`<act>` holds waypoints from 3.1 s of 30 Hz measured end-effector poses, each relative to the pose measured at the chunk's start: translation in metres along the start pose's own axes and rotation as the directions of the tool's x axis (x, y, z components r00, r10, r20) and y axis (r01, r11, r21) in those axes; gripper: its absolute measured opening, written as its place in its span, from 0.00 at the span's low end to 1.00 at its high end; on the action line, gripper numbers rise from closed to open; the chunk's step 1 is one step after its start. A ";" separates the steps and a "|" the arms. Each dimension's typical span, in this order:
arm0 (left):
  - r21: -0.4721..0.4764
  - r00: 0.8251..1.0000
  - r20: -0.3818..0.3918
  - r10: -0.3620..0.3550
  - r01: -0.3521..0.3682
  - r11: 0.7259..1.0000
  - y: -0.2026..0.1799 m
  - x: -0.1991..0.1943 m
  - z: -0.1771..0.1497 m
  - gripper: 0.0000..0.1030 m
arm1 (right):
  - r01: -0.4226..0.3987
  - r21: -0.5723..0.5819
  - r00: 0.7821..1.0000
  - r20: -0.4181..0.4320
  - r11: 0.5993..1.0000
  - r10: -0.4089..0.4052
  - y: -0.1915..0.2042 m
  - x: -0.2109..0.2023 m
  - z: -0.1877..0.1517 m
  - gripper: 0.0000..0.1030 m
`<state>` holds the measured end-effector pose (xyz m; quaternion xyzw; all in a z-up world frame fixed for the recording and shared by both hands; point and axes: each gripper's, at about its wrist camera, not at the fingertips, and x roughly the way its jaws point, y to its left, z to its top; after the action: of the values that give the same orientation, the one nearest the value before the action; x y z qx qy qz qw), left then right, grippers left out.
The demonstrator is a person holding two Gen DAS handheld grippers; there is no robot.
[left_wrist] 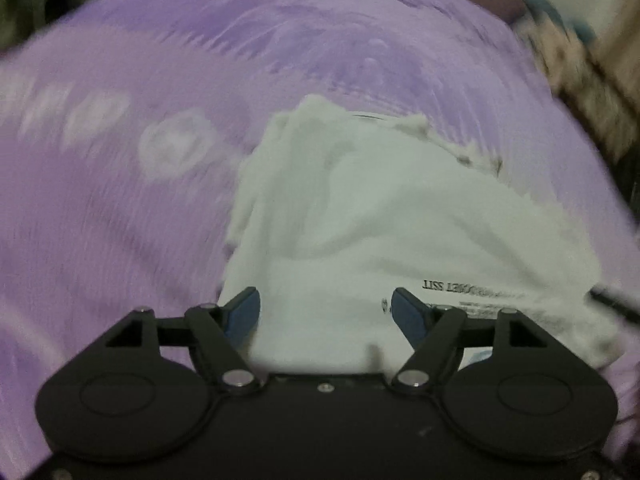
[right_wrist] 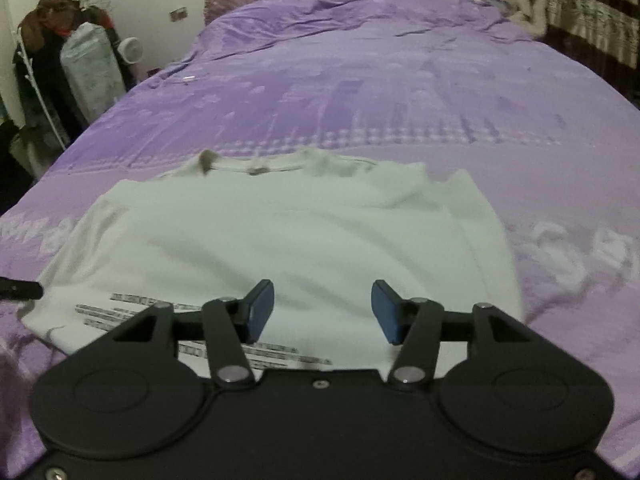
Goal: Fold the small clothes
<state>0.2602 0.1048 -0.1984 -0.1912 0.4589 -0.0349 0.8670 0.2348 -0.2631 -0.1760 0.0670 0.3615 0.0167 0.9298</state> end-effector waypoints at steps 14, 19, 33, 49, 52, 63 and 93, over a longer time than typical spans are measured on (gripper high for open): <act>-0.487 0.976 0.116 -0.186 0.219 0.846 0.066 0.018 -0.038 0.71 | -0.057 -0.060 0.996 -0.066 0.997 0.053 0.044 0.037 0.000 0.51; -0.566 0.978 0.141 -0.155 0.208 0.797 0.065 0.038 -0.022 0.68 | -0.057 -0.122 0.995 -0.094 0.991 0.046 0.056 0.045 -0.002 0.51; -0.453 0.986 0.150 -0.073 0.134 0.881 0.058 0.037 -0.017 0.15 | -0.026 -0.126 0.995 -0.099 0.992 0.014 0.049 0.054 -0.017 0.49; -0.087 0.962 0.251 -0.107 0.132 0.987 -0.041 0.013 0.031 0.15 | 0.078 -0.070 0.990 -0.111 0.995 -0.085 -0.017 0.027 -0.041 0.49; -0.035 0.959 0.247 -0.137 0.150 0.988 -0.058 0.012 0.038 0.15 | 0.059 -0.036 0.993 -0.099 0.998 -0.063 -0.023 0.020 -0.038 0.47; 0.154 0.947 0.225 -0.228 0.196 0.968 -0.141 0.021 0.046 0.15 | 0.101 0.010 0.992 -0.083 0.995 -0.100 -0.057 -0.010 -0.043 0.40; 0.217 0.920 0.058 -0.387 0.366 0.905 -0.281 0.076 -0.018 0.15 | 0.067 0.167 0.997 -0.057 0.984 -0.058 -0.116 -0.045 -0.059 0.43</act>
<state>0.3216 -0.1783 -0.1654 -0.1889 0.3637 -0.2384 0.8804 0.1598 -0.3747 -0.2050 0.1335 0.3873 -0.0415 0.9113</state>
